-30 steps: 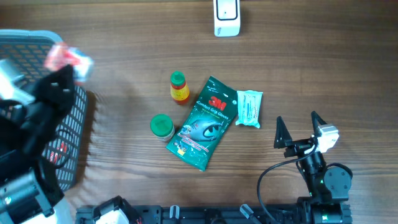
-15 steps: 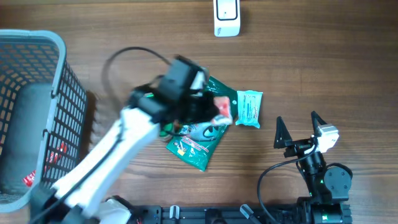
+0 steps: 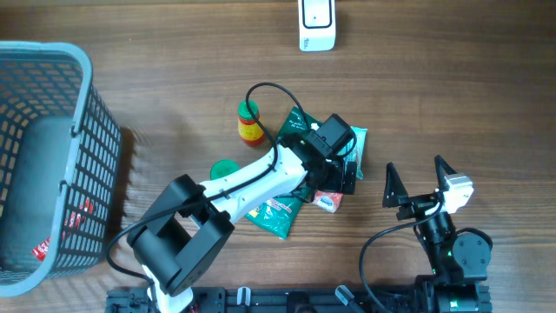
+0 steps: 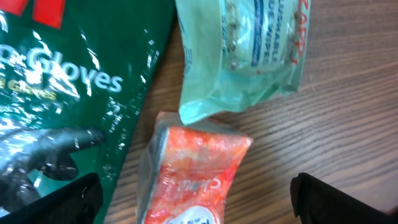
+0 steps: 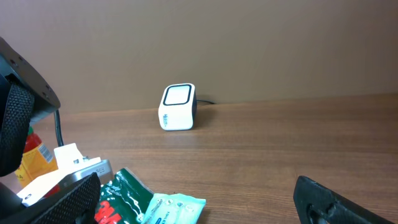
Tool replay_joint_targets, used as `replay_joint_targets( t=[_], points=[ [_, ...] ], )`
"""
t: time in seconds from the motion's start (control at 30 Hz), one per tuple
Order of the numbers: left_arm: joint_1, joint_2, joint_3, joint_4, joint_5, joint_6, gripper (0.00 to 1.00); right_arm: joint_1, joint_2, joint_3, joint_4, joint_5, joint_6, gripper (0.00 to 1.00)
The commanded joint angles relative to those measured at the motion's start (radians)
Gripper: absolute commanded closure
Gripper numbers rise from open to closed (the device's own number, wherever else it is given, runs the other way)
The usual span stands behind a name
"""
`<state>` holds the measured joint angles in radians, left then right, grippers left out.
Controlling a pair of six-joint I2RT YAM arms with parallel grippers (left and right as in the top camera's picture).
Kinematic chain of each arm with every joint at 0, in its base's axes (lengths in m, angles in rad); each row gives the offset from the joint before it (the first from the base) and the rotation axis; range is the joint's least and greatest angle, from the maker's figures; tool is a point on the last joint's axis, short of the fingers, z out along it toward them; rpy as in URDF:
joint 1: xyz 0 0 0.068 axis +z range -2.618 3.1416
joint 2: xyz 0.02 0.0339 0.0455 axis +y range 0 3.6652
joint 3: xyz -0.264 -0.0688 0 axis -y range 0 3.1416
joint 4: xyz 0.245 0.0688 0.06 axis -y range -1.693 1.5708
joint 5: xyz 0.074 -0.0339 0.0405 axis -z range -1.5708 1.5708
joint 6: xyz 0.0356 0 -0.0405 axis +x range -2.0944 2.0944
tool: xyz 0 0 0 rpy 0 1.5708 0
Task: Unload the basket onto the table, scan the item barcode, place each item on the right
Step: 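Carry the orange tissue pack over and drop it right of the gloves, then reach the left gripper back into the basket toward the Nescafe stick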
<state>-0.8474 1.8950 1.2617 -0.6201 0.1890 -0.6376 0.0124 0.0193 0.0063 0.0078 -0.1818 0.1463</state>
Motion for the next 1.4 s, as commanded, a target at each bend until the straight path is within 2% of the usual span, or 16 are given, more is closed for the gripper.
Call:
replay_joint_targets(
  t=[0.0,0.3,0.33,0.43,0.57,0.67,0.73,0.8,0.87,0.93,1.0,1.17,1.23,1.33,1.37],
  points=[
    [-0.001,0.013,0.000,0.008,-0.034,0.004,0.00,0.002,-0.005,-0.001,0.005,0.006,0.013,0.00],
    [0.020,-0.013,0.001,-0.013,-0.045,0.031,0.00,0.002,-0.005,-0.001,0.005,0.006,0.013,0.00],
    [0.036,-0.043,0.003,-0.035,-0.052,0.035,0.00,0.002,-0.005,-0.001,0.005,0.006,0.013,0.00],
    [0.114,-0.213,0.003,-0.085,-0.053,0.158,0.00,0.002,-0.005,-0.001,0.005,0.006,0.013,0.00],
    [0.207,-0.453,0.003,-0.074,-0.068,0.190,0.00,0.002,-0.005,-0.001,0.005,0.006,0.013,0.00],
    [0.271,-0.660,0.003,-0.079,-0.290,0.190,0.00,0.002,-0.005,-0.001,0.005,0.006,0.013,0.00],
    [0.317,-0.829,0.003,-0.033,-0.587,0.190,0.00,0.002,-0.005,-0.001,0.005,0.006,0.013,0.00],
    [0.343,-0.910,0.003,0.039,-0.767,0.190,0.00,0.002,-0.005,-0.001,0.005,0.006,0.013,0.00],
    [0.399,-1.001,0.003,0.206,-1.061,0.190,0.00,0.002,-0.005,-0.001,0.005,0.006,0.013,0.00],
    [0.477,-1.036,0.003,0.365,-1.249,0.190,0.00,0.002,-0.005,-0.001,0.005,0.006,0.013,0.00],
    [0.593,-1.042,0.002,0.466,-1.351,0.189,0.00,0.002,-0.005,-0.001,0.005,0.006,0.013,0.00],
    [1.007,-0.941,0.002,0.473,-1.377,0.188,0.00,0.002,-0.005,-0.001,0.005,0.006,0.013,0.00],
    [1.126,-0.880,0.002,0.444,-1.374,0.177,0.00,0.002,-0.005,-0.001,0.005,0.006,0.013,0.00],
    [1.246,-0.782,0.002,0.272,-1.283,0.078,0.00,0.002,-0.005,-0.001,0.005,0.006,0.013,0.00],
    [1.313,-0.727,0.002,0.133,-1.134,-0.024,0.00,0.002,-0.005,-0.001,0.005,0.006,0.013,0.00]
  ],
)
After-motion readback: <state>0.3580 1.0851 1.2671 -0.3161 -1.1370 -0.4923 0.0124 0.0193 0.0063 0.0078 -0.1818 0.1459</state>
